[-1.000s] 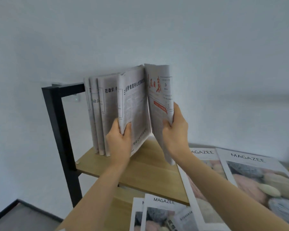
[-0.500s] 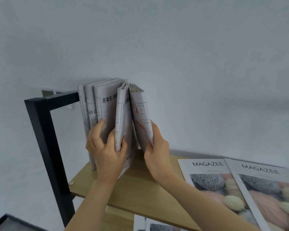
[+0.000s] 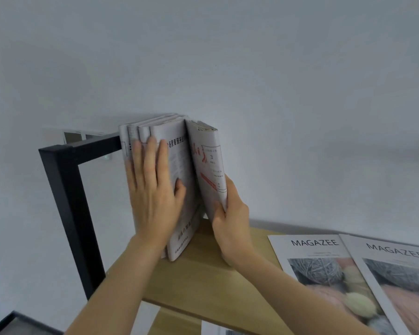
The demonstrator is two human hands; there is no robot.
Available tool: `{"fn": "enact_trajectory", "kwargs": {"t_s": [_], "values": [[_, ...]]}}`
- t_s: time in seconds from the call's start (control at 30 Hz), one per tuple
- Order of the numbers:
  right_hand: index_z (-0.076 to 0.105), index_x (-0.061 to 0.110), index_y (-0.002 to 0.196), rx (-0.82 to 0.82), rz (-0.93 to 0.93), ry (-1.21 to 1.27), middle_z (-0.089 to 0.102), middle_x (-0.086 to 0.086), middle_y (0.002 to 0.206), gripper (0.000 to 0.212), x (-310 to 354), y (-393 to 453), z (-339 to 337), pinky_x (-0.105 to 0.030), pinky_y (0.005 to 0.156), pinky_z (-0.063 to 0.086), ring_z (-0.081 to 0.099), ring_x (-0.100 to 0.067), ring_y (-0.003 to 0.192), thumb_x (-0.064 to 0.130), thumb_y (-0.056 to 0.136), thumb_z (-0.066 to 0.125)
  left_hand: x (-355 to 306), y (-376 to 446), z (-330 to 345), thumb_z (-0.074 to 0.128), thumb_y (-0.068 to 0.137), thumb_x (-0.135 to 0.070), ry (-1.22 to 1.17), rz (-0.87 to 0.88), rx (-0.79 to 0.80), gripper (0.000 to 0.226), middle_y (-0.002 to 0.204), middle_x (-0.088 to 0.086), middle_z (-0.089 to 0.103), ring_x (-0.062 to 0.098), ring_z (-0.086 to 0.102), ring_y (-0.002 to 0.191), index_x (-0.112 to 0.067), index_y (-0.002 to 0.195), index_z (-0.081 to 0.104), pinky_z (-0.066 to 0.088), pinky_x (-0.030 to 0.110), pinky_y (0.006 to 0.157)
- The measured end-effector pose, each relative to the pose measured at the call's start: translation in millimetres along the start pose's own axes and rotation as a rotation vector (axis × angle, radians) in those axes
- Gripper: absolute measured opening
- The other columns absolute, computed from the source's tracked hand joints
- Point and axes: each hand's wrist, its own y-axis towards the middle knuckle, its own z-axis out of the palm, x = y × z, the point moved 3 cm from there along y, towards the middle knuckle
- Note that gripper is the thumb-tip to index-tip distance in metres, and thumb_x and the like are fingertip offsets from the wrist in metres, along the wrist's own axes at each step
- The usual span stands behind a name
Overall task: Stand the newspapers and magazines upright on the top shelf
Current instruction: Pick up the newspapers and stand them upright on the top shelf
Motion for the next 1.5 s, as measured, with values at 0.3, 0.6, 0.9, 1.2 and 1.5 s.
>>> {"fn": "enact_trajectory", "kwargs": {"t_s": [0.3, 0.6, 0.9, 1.2, 1.5], "values": [[0.035, 0.036, 0.141, -0.076, 0.015, 0.069, 0.056, 0.012, 0.129, 0.070, 18.4, 6.1, 24.7, -0.031, 0.106, 0.042, 0.051, -0.005, 0.118, -0.009, 0.089, 0.032, 10.9, 80.3, -20.0, 0.063, 0.086, -0.023, -0.080, 0.172, 0.042, 0.036, 0.111, 0.012, 0.061, 0.032, 0.055, 0.110, -0.008, 0.118, 0.060, 0.038, 0.046, 0.104], [0.016, 0.026, 0.151, 0.129, -0.148, 0.030, 0.028, 0.004, 0.150, 0.056, 6.7, 4.0, 72.5, -0.040, 0.115, 0.028, 0.028, -0.008, 0.139, 0.024, 0.096, 0.030, 18.4, 86.6, -38.9, 0.051, 0.093, -0.041, -0.451, 0.057, 0.210, 0.030, 0.097, 0.001, 0.058, 0.021, 0.054, 0.091, -0.015, 0.102, 0.062, 0.040, 0.039, 0.092], [-0.022, 0.028, 0.148, 0.554, -0.067, -0.295, 0.000, -0.001, 0.157, 0.121, -29.8, 2.7, 51.8, -0.044, 0.118, 0.017, 0.008, -0.020, 0.146, 0.050, 0.076, 0.072, 20.8, 83.1, -40.6, 0.056, 0.090, -0.033, -0.555, 0.010, 0.218, 0.025, 0.093, 0.008, 0.062, 0.024, 0.056, 0.088, -0.008, 0.093, 0.058, 0.044, 0.041, 0.086], [-0.023, 0.035, 0.145, 0.553, 0.016, -0.275, 0.004, 0.003, 0.155, 0.134, -38.8, 14.8, 60.3, -0.054, 0.114, 0.022, 0.014, -0.026, 0.143, 0.059, 0.061, 0.078, 22.7, 78.2, -38.0, 0.059, 0.091, -0.027, -0.511, -0.001, 0.102, 0.023, 0.098, 0.006, 0.067, 0.019, 0.058, 0.096, -0.006, 0.098, 0.064, 0.043, 0.031, 0.091], [-0.006, 0.023, 0.152, 0.662, 0.098, -0.168, 0.015, -0.001, 0.158, 0.111, -26.6, 7.4, 43.6, -0.027, 0.104, 0.042, 0.034, -0.020, 0.137, 0.061, 0.076, 0.065, 16.8, 64.7, -37.1, 0.065, 0.084, -0.031, -0.346, -0.030, 0.206, 0.050, 0.137, 0.011, 0.051, 0.031, 0.038, 0.135, -0.008, 0.127, 0.051, 0.021, 0.049, 0.117]]}}
